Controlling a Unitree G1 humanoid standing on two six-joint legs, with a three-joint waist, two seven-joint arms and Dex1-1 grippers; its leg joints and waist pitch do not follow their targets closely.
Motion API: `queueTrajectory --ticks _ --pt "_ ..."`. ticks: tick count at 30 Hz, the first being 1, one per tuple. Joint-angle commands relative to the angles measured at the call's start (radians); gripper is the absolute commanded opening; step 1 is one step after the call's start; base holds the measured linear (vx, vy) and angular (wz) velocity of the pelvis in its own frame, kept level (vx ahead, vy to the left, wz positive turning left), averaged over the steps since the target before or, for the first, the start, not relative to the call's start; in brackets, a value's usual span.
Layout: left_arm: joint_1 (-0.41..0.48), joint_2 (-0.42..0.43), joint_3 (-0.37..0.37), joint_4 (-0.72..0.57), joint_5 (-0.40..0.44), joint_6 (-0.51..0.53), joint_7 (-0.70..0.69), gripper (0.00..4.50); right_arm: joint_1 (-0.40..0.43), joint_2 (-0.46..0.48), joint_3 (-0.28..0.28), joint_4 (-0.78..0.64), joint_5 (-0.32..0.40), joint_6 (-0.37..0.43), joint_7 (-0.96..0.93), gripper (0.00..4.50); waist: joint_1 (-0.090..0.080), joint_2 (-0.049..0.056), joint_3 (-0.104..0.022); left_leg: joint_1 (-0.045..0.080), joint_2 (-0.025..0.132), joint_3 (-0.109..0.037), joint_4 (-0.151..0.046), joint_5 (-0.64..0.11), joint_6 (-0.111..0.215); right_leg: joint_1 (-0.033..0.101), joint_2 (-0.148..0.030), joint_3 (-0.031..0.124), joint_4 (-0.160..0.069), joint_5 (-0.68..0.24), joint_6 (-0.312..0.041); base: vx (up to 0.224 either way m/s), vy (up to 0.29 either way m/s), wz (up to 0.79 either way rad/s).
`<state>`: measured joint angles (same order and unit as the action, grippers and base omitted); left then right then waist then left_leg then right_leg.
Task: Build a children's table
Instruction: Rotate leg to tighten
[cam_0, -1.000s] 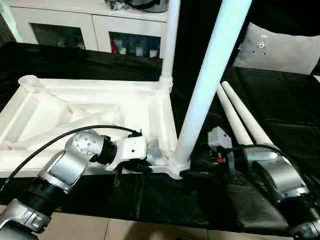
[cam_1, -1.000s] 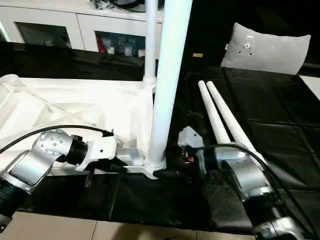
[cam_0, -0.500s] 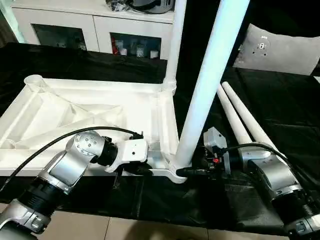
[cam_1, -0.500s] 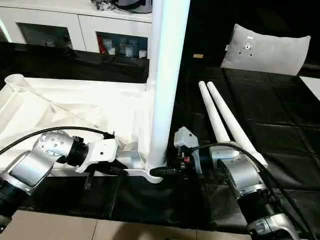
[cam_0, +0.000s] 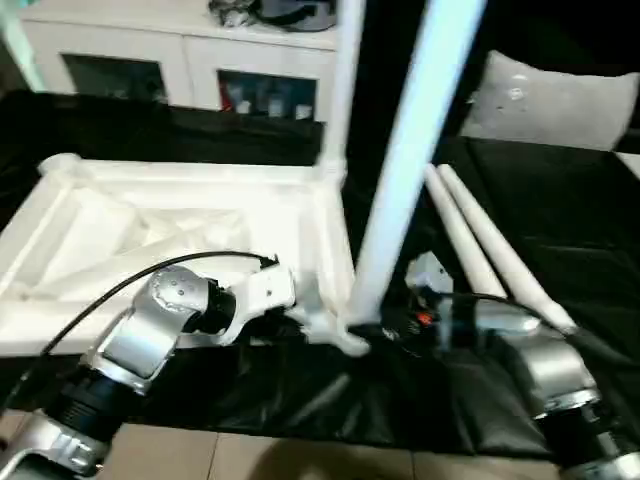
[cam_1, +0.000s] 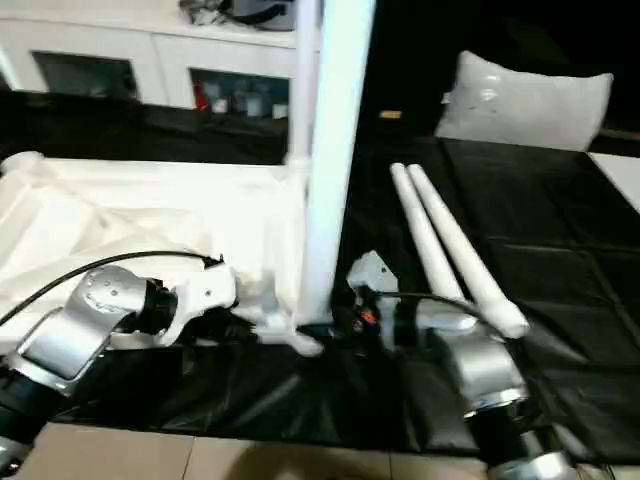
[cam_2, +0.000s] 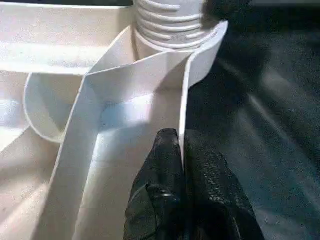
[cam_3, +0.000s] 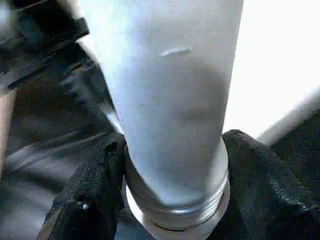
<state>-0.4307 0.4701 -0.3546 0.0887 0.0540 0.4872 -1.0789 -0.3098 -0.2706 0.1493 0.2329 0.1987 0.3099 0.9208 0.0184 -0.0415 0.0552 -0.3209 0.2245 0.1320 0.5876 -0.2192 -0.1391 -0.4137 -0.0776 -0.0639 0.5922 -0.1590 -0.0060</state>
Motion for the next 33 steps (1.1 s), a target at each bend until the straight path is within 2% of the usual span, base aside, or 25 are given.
queueTrajectory --ticks 1,2,3,4,5,7,8,9,11,12,14,15,16,17,19,20,22,25,27,29,30,31,32,33 --pt "-0.002 -0.112 -0.014 -0.020 0.007 0.070 0.151 0.00 0.008 0.118 0.071 0.027 -0.003 0.043 -0.102 2.70 -0.005 0.003 -0.027 -0.026 -0.019 0.019 -0.085 -0.330 0.014 0.040 -0.036 0.019 -0.104 -0.651 -0.062 0.000 0.000 0.00" --pt "-0.004 -0.124 -0.010 -0.020 0.010 0.081 0.166 0.00 0.007 0.132 0.069 0.031 -0.006 0.043 -0.121 2.70 -0.008 0.005 -0.028 -0.023 -0.020 0.017 -0.084 -0.341 0.013 0.037 -0.037 0.016 -0.108 -0.665 -0.053 0.000 0.000 0.00" --pt "-0.008 -0.158 0.000 -0.022 0.016 0.113 0.208 0.00 0.005 0.166 0.063 0.040 -0.015 0.045 -0.172 2.70 -0.022 0.004 -0.028 -0.022 -0.023 0.014 -0.083 -0.364 0.014 0.036 -0.036 0.006 -0.119 -0.698 -0.033 0.000 0.000 0.00" --pt "-0.011 -0.178 0.006 -0.023 0.019 0.133 0.233 0.00 0.003 0.186 0.060 0.045 -0.021 0.047 -0.202 2.70 -0.024 0.004 -0.028 -0.022 -0.023 0.012 -0.083 -0.368 0.018 0.037 -0.036 0.003 -0.122 -0.700 -0.029 0.000 0.000 0.00" --pt "-0.016 -0.203 0.015 -0.021 0.024 0.150 0.265 0.00 -0.003 0.209 0.049 0.055 -0.023 0.055 -0.239 2.70 -0.029 0.006 -0.029 -0.025 -0.022 0.010 -0.087 -0.372 0.024 0.040 -0.037 -0.001 -0.126 -0.687 -0.028 0.000 0.000 0.00" --pt "-0.042 -0.304 0.048 -0.004 0.031 0.196 0.379 0.00 -0.042 0.305 -0.025 0.112 -0.003 0.095 -0.399 2.70 -0.039 0.006 -0.028 -0.020 -0.022 0.011 -0.085 -0.389 0.028 0.030 -0.034 -0.002 -0.129 -0.670 -0.040 0.000 0.000 0.00" --pt "-0.042 -0.306 0.049 -0.004 0.031 0.197 0.381 0.00 -0.043 0.306 -0.027 0.113 -0.002 0.096 -0.402 2.70 -0.040 0.008 -0.030 -0.019 -0.022 0.008 -0.085 -0.395 0.028 0.031 -0.033 -0.006 -0.129 -0.663 -0.042 0.000 0.000 0.00" --pt "-0.050 -0.336 0.059 -0.001 0.033 0.210 0.413 0.00 -0.054 0.334 -0.050 0.129 0.005 0.108 -0.447 2.70 -0.043 0.012 -0.033 -0.026 -0.019 0.006 -0.089 -0.389 0.033 0.039 -0.035 -0.005 -0.126 -0.618 -0.048 0.000 0.000 0.00" --pt "-0.069 -0.365 0.060 0.011 0.040 0.221 0.439 0.00 -0.064 0.346 -0.045 0.142 -0.004 0.079 -0.449 3.26 -0.044 0.011 -0.033 -0.030 -0.017 0.008 -0.092 -0.389 0.039 0.039 -0.034 -0.003 -0.126 -0.576 -0.060 0.000 0.000 0.00" --pt "-0.076 -0.369 0.056 0.016 0.046 0.222 0.443 0.00 -0.063 0.351 -0.045 0.141 -0.012 0.067 -0.457 3.40 -0.041 0.009 -0.034 -0.025 -0.018 0.011 -0.091 -0.389 0.044 0.035 -0.034 0.000 -0.127 -0.563 -0.064 0.000 0.000 0.00" --pt "-0.087 -0.351 0.041 0.025 0.066 0.211 0.430 0.00 -0.059 0.352 -0.051 0.139 -0.031 0.043 -0.478 3.50 -0.039 0.007 -0.036 -0.030 -0.018 0.012 -0.092 -0.365 0.049 0.038 -0.037 0.006 -0.121 -0.542 -0.073 0.000 0.000 0.00" --pt "-0.089 -0.340 0.033 0.027 0.074 0.207 0.424 0.00 -0.056 0.350 -0.052 0.137 -0.047 0.029 -0.490 3.50 -0.036 0.012 -0.037 -0.031 -0.017 0.014 -0.093 -0.346 0.049 0.038 -0.037 0.010 -0.118 -0.517 -0.081 0.000 0.000 0.00" --pt "-0.090 -0.334 0.029 0.027 0.078 0.206 0.420 0.00 -0.054 0.348 -0.052 0.137 -0.058 0.020 -0.496 3.50 -0.035 0.009 -0.039 -0.031 -0.016 0.015 -0.092 -0.335 0.048 0.038 -0.036 0.012 -0.115 -0.499 -0.086 0.000 0.000 0.00" --pt "-0.087 -0.322 0.026 0.026 0.077 0.199 0.407 0.00 -0.050 0.343 -0.052 0.133 -0.062 0.013 -0.493 3.78 -0.032 0.007 -0.040 -0.034 -0.016 0.018 -0.092 -0.304 0.048 0.040 -0.036 0.017 -0.107 -0.456 -0.102 0.000 0.000 0.00" --pt "-0.082 -0.301 0.021 0.024 0.078 0.192 0.390 0.00 -0.043 0.336 -0.059 0.124 -0.065 0.000 -0.497 3.89 -0.028 0.009 -0.039 -0.033 -0.015 0.022 -0.091 -0.286 0.050 0.037 -0.036 0.021 -0.103 -0.427 -0.122 0.000 0.000 0.00" --pt "-0.077 -0.282 0.018 0.024 0.078 0.179 0.374 0.00 -0.038 0.328 -0.066 0.116 -0.063 -0.010 -0.494 3.94 -0.030 0.010 -0.041 -0.037 -0.013 0.021 -0.092 -0.276 0.048 0.042 -0.037 0.022 -0.099 -0.416 -0.128 0.000 0.000 0.00" --pt "-0.061 -0.216 0.004 0.030 0.075 0.123 0.310 0.00 -0.017 0.275 -0.069 0.079 -0.054 -0.054 -0.442 4.20 -0.027 0.012 -0.045 -0.034 -0.013 0.024 -0.089 -0.257 0.046 0.042 -0.036 0.026 -0.093 -0.372 -0.142 0.000 0.000 0.00" --pt "-0.053 -0.176 -0.002 0.037 0.072 0.098 0.272 0.00 -0.003 0.227 -0.067 0.052 -0.047 -0.081 -0.380 4.38 -0.022 0.014 -0.047 -0.036 -0.012 0.026 -0.085 -0.223 0.053 0.046 -0.035 0.030 -0.083 -0.306 -0.169 0.034 -0.016 0.03" --pt "-0.046 -0.126 -0.015 0.051 0.063 0.044 0.208 0.00 0.010 0.157 -0.071 0.027 -0.036 -0.100 -0.283 4.45 -0.015 0.015 -0.060 -0.037 -0.013 0.028 -0.079 -0.118 0.065 0.060 -0.033 0.030 -0.064 -0.166 -0.209 0.055 -0.022 0.01" --pt "-0.039 -0.097 -0.026 0.055 0.052 0.005 0.157 0.00 0.010 0.114 -0.068 0.029 -0.045 -0.113 -0.238 4.45 -0.013 0.015 -0.064 -0.036 -0.013 0.030 -0.073 -0.044 0.081 0.063 -0.029 0.031 -0.049 -0.051 -0.246 0.027 -0.009 0.00" --pt "-0.039 -0.097 -0.026 0.055 0.052 0.005 0.157 0.00 0.010 0.114 -0.068 0.029 -0.045 -0.113 -0.238 4.45 -0.013 0.019 -0.067 -0.035 -0.015 0.032 -0.071 -0.012 0.088 0.066 -0.028 0.031 -0.044 -0.003 -0.266 0.000 0.000 0.00" --pt "-0.033 -0.077 -0.034 0.058 0.044 -0.026 0.120 0.00 0.009 0.084 -0.065 0.029 -0.046 -0.121 -0.199 4.45 -0.012 0.018 -0.067 -0.032 -0.015 0.034 -0.070 -0.005 0.095 0.066 -0.028 0.031 -0.042 0.021 -0.279 0.000 0.000 0.00" --pt "-0.033 -0.077 -0.034 0.058 0.044 -0.026 0.120 0.00 0.009 0.084 -0.065 0.029 -0.046 -0.121 -0.199 4.45 -0.010 0.016 -0.068 -0.033 -0.015 0.033 -0.070 -0.005 0.098 0.068 -0.030 0.031 -0.042 0.022 -0.284 0.000 0.000 0.00" --pt "-0.030 -0.057 -0.044 0.063 0.034 -0.071 0.083 0.00 0.008 0.056 -0.062 0.027 -0.043 -0.130 -0.160 4.45 -0.010 0.017 -0.068 -0.032 -0.014 0.035 -0.070 -0.015 0.101 0.069 -0.030 0.031 -0.042 0.013 -0.288 0.000 0.000 0.00"
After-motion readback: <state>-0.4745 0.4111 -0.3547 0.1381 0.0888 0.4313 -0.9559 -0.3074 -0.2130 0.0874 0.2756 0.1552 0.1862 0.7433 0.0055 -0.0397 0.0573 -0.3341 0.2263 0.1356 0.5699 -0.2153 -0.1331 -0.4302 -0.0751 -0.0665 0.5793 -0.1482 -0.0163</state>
